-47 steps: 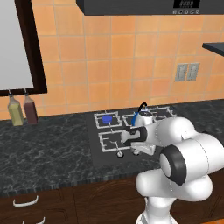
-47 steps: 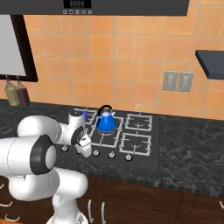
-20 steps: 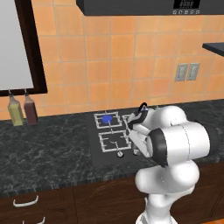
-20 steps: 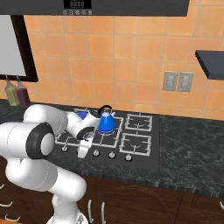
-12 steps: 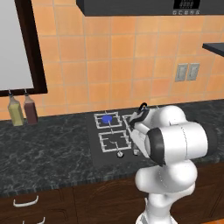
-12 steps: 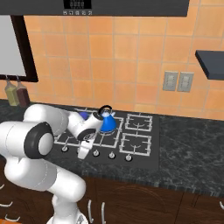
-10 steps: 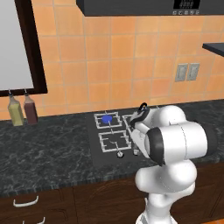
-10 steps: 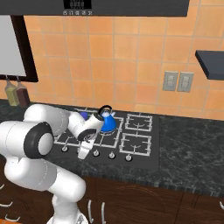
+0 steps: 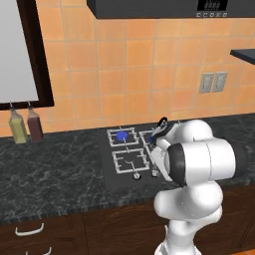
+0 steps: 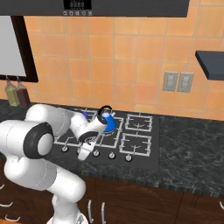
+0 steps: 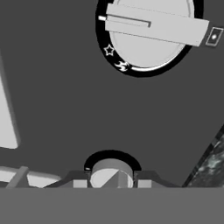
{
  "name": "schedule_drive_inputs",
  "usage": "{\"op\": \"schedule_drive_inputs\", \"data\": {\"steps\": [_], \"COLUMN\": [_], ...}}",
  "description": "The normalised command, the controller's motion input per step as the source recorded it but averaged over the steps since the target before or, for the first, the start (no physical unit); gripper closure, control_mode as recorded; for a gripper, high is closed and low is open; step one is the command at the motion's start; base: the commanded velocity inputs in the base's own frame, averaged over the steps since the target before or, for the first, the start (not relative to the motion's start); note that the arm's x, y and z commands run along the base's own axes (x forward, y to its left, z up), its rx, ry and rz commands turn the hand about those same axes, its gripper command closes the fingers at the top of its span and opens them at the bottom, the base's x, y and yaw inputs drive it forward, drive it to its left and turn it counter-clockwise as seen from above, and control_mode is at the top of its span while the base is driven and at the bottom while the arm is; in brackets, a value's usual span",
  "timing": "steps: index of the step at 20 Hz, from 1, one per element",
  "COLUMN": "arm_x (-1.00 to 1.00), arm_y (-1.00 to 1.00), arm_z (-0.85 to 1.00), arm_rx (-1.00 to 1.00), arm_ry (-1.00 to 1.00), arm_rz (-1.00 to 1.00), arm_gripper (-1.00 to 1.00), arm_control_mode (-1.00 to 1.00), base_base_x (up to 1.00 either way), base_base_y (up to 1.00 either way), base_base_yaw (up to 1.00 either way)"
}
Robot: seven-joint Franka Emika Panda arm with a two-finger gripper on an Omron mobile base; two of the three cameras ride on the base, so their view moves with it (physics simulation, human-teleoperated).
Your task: Turn off the rear left burner of the stove.
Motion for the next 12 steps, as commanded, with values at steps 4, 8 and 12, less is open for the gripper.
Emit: {"op": "schedule_drive_inputs", "data": {"steps": [4, 8, 12], "arm_x": [0.00, 0.00, 0.00], "arm_y": [0.08, 0.06, 0.07], "arm_z": [0.00, 0.00, 0.00], "arm_rx": [0.00, 0.00, 0.00], "arm_ry": [0.51, 0.51, 0.51], "arm_rz": [-0.94, -0.95, -0.94], "arm_gripper": [1.00, 1.00, 1.00], "arm_control_mode": [-1.00, -1.00, -1.00], "base_base_x": [0.00, 0.00, 0.00], "base_base_y": [0.00, 0.00, 0.00], "base_base_yaw": [0.00, 0.00, 0.00]}}
